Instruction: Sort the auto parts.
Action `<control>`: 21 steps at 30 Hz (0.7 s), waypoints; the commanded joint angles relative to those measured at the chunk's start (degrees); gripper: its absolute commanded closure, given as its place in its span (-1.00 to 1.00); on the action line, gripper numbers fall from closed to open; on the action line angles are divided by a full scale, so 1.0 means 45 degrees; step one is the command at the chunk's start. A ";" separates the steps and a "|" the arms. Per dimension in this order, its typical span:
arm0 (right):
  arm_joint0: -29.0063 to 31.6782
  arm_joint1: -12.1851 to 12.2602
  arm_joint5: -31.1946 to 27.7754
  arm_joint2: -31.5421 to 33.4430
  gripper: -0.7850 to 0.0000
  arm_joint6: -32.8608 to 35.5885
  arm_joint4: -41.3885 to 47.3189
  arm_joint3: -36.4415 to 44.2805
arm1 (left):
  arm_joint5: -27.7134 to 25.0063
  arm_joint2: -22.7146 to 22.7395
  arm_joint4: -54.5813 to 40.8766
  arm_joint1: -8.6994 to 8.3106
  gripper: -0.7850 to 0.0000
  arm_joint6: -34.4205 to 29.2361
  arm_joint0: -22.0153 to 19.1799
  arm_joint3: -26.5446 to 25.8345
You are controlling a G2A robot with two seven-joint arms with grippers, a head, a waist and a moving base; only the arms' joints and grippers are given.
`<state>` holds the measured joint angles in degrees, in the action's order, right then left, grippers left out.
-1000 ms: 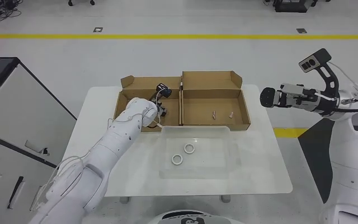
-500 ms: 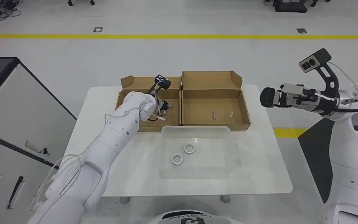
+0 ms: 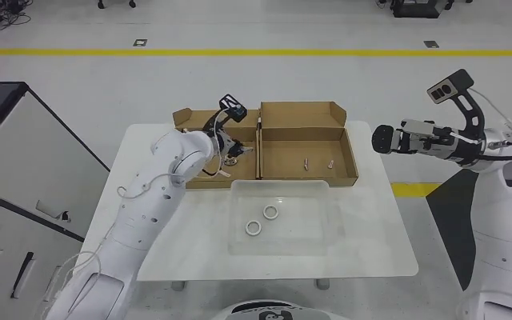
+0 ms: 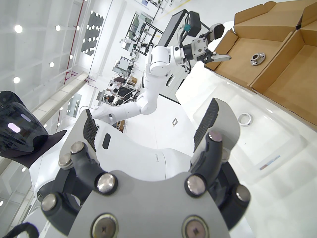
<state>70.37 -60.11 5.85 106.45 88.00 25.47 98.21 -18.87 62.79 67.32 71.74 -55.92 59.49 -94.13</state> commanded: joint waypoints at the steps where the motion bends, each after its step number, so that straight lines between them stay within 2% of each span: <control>1: 0.0000 0.0000 0.0000 0.0000 -1.00 0.0000 0.0001 0.0000 | -0.0401 0.0183 -0.0154 -0.0110 -1.00 -0.0510 0.0617 -0.1055; 6: 0.0000 0.0000 0.0000 0.0000 -1.00 0.0000 0.0001 0.0000 | -0.1139 0.0268 -0.0603 -0.0288 -1.00 -0.1571 0.1582 -0.2674; 9: 0.0000 0.0000 0.0000 0.0000 -1.00 0.0000 0.0001 0.0000 | -0.1186 0.0193 -0.0969 -0.0343 -1.00 -0.2078 0.1957 -0.3231; 12: 0.0000 0.0000 0.0000 0.0000 -1.00 0.0000 0.0001 0.0000 | -0.1135 0.0112 -0.1174 -0.0377 -1.00 -0.2608 0.2069 -0.3552; 21: 0.0000 0.0000 0.0000 0.0000 -1.00 0.0000 0.0001 0.0000 | -0.1135 0.0112 -0.1174 -0.0377 -1.00 -0.2608 0.2069 -0.3552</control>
<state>70.37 -60.11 5.85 106.45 88.00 25.47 98.21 -23.98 63.29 62.06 70.04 -67.66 68.79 -110.11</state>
